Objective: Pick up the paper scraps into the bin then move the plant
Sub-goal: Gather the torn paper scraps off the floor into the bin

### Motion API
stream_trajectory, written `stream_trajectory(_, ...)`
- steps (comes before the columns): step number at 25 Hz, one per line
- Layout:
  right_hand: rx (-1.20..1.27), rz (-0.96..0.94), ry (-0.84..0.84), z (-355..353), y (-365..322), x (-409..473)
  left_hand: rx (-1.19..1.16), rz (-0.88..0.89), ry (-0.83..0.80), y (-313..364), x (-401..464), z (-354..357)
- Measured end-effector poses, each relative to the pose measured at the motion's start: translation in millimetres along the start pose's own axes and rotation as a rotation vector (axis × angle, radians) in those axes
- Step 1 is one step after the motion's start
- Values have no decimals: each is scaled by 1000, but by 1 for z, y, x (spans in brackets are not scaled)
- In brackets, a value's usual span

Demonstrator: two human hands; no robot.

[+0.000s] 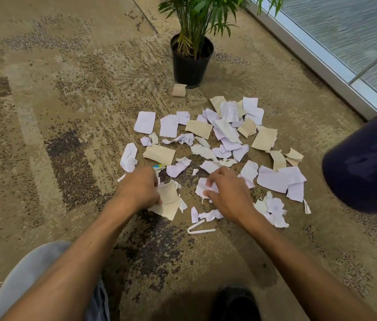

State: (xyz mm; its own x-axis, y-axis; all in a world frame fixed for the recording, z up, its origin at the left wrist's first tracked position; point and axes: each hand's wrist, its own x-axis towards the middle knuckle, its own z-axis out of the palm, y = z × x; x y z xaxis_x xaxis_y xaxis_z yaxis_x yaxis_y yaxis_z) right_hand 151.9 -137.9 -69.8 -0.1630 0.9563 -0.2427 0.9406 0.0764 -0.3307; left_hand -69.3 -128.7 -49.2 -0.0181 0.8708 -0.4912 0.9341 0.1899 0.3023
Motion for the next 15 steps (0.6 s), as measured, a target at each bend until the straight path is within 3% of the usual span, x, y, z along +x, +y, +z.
stream_trajectory(5,144,42,-27,-8,2,4,53,8,23,12,-6,12)
stream_trajectory(10,108,61,-78,-8,4,6,83,36,53,17,-11,17)
stream_trajectory(13,109,46,-56,-12,5,6,-16,61,24,14,-8,16)
stream_trajectory(15,189,28,-25,-19,7,10,-215,99,17,8,-1,11)
